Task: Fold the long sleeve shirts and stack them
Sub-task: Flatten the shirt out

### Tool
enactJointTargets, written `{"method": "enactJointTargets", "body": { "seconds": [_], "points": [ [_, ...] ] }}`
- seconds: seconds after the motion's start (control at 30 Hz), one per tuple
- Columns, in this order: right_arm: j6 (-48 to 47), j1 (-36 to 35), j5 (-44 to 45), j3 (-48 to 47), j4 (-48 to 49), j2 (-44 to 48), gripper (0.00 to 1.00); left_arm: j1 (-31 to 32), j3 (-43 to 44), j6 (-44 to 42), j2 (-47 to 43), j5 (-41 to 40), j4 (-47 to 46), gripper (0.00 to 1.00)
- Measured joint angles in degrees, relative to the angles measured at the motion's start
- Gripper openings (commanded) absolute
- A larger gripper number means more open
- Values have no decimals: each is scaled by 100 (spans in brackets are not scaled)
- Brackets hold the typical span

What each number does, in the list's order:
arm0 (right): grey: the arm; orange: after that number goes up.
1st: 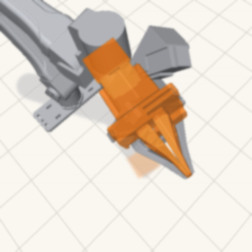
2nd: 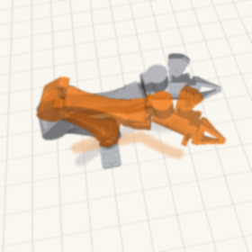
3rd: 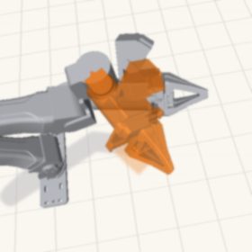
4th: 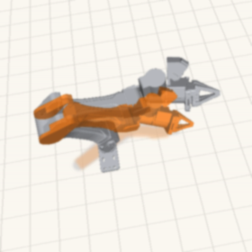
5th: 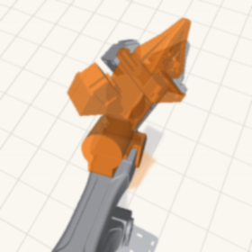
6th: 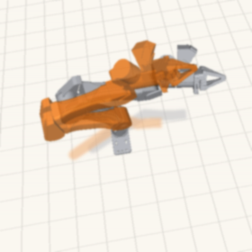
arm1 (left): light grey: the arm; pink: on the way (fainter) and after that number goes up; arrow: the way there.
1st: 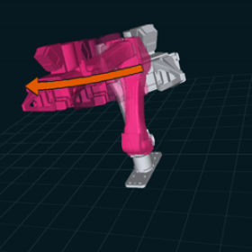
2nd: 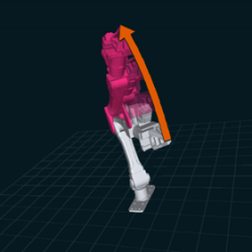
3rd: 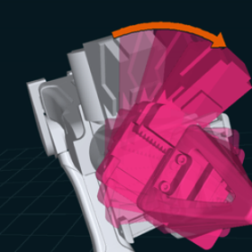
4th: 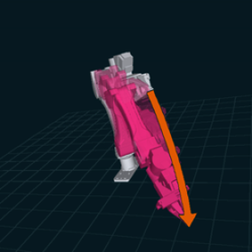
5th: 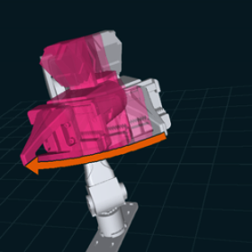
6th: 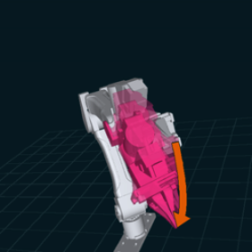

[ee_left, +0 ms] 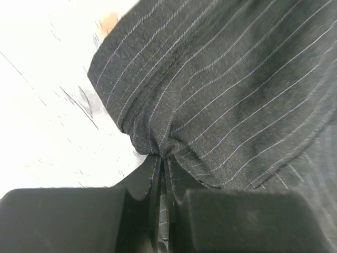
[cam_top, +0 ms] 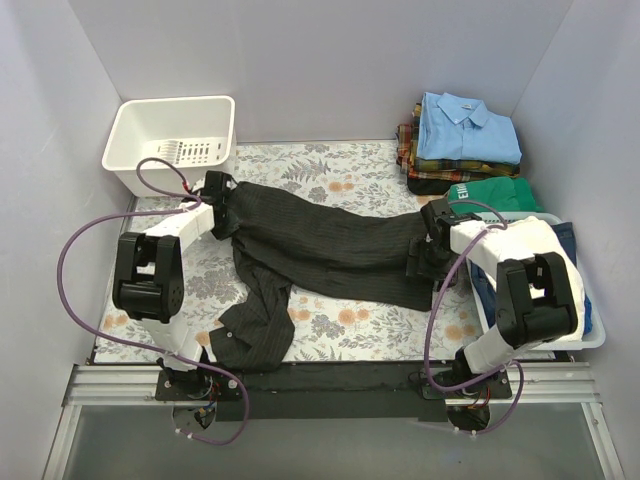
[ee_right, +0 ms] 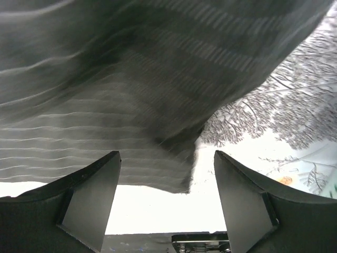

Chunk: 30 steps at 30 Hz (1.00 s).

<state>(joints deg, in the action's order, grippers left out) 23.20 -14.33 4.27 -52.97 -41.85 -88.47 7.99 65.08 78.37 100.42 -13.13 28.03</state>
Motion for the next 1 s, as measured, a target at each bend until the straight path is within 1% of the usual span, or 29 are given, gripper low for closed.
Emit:
{"method": "enactJointTargets", "body": {
  "seconds": [0.17,0.3,0.47,0.57,0.6,0.7,0.73,0.8,0.83,0.87,0.93,0.97,1.0],
  "points": [
    [-155,0,-179,-31,-39,-444,75,-236,254,-164,-284,-131,48,0],
    [-306,-4,-256,-127,-136,-555,73,-297,382,-289,-691,-144,68,0],
    [-525,-133,-260,-280,-267,-708,73,-295,529,-514,-931,-111,-22,1],
    [-584,-317,-455,-356,-199,-728,74,-302,627,-645,-883,11,-61,9],
    [-601,-398,-560,-391,-140,-728,74,-302,658,-662,-868,55,-61,15],
    [-664,-623,-822,-501,52,-728,76,-302,695,-710,-859,157,-66,23],
    [-684,-706,-903,-529,127,-728,76,-302,695,-726,-859,184,-66,38],
    [-702,-839,-988,-540,199,-732,76,-302,695,-761,-861,225,-48,48],
    [-704,-883,-1016,-538,203,-750,75,-302,695,-800,-863,254,-35,55],
    [-706,-931,-1038,-540,210,-780,74,-302,691,-815,-874,282,-15,56],
    [-708,-981,-1027,-588,166,-876,64,-302,621,-844,-940,363,26,57],
    [-708,-984,-1005,-614,138,-907,58,-304,549,-852,-1012,444,50,54],
    [-697,-984,-975,-636,114,-940,45,-306,455,-857,-1102,535,79,52]
  ]
}}
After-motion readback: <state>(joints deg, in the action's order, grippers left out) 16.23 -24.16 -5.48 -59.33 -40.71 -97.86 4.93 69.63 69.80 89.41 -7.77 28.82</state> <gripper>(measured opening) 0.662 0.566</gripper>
